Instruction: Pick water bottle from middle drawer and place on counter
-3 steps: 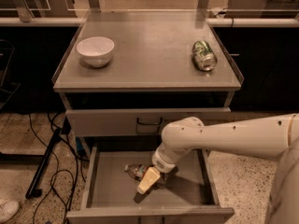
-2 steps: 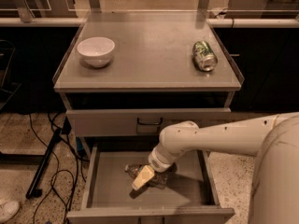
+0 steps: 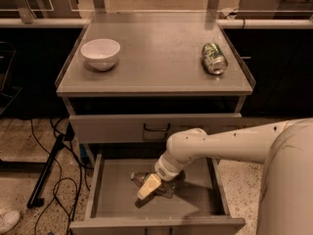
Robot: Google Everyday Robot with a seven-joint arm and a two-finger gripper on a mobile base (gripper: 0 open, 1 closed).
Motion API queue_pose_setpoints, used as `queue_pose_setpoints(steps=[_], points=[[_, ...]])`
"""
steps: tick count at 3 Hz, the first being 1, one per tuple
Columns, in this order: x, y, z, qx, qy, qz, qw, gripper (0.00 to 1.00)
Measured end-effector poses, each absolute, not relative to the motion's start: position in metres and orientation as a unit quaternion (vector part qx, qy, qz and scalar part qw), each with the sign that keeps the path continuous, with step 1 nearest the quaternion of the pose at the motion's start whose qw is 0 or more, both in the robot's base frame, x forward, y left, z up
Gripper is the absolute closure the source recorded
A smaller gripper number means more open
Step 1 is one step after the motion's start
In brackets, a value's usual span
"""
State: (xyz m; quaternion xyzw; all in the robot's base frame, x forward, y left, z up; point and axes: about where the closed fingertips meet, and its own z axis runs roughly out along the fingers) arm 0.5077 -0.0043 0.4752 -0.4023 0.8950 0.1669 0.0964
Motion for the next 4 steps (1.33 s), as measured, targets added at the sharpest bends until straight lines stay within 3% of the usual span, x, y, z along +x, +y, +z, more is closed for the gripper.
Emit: queue_pose_setpoints(steps=[4], points=[[0.521,0.009,0.399,-0.358,0.910,0.200,0.064,0.00]])
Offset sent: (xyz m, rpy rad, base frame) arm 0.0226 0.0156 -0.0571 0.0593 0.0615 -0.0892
